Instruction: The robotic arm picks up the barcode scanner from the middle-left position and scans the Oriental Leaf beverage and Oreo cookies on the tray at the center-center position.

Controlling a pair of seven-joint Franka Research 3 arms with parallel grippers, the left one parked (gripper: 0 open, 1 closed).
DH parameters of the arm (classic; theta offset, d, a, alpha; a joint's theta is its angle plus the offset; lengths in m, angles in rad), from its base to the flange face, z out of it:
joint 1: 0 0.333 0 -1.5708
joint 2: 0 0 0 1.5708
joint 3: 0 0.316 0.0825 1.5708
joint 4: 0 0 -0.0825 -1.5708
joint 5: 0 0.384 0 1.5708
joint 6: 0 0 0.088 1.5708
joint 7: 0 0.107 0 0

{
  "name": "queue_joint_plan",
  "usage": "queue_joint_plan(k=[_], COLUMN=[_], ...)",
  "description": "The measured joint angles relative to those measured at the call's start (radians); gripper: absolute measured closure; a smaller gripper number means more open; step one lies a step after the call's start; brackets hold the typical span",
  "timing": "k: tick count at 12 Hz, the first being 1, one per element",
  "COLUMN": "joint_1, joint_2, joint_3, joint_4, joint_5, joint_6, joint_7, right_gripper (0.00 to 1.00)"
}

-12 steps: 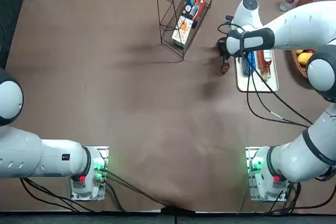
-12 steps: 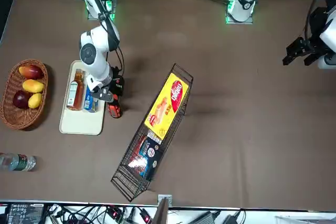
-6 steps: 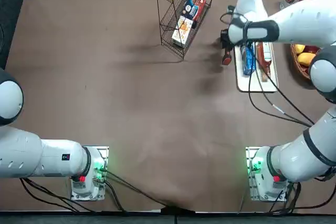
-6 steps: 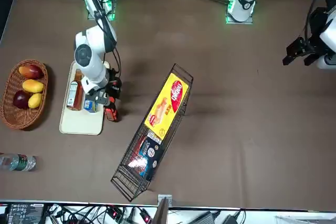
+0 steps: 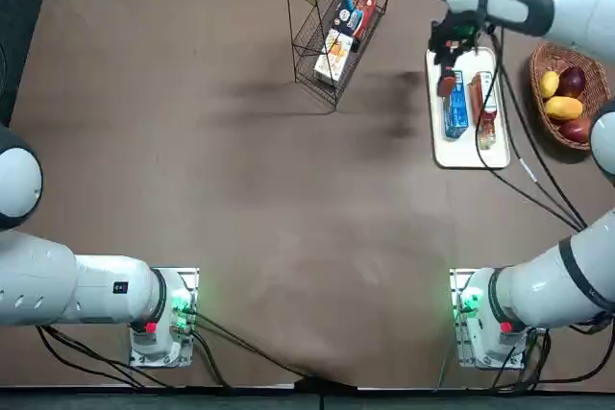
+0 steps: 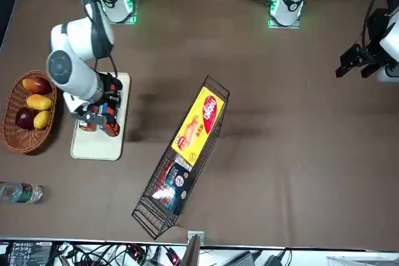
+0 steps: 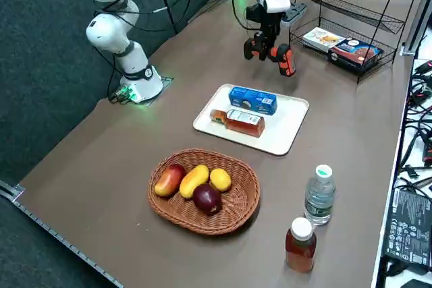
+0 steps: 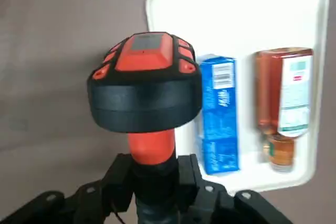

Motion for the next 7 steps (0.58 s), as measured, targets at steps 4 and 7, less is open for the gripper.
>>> queue_joint_plan(k=[4, 7], joint_1=[-0.08, -0.104], joint_2=[0.009, 0.022], joint_3=[-0.003, -0.003], joint_4=[0.004, 0.004], joint_5=[0.0, 0.0], joint_6=[-0.061, -0.063], joint_7=[-0.148, -0.189], right_gripper=[0.57, 0.57])
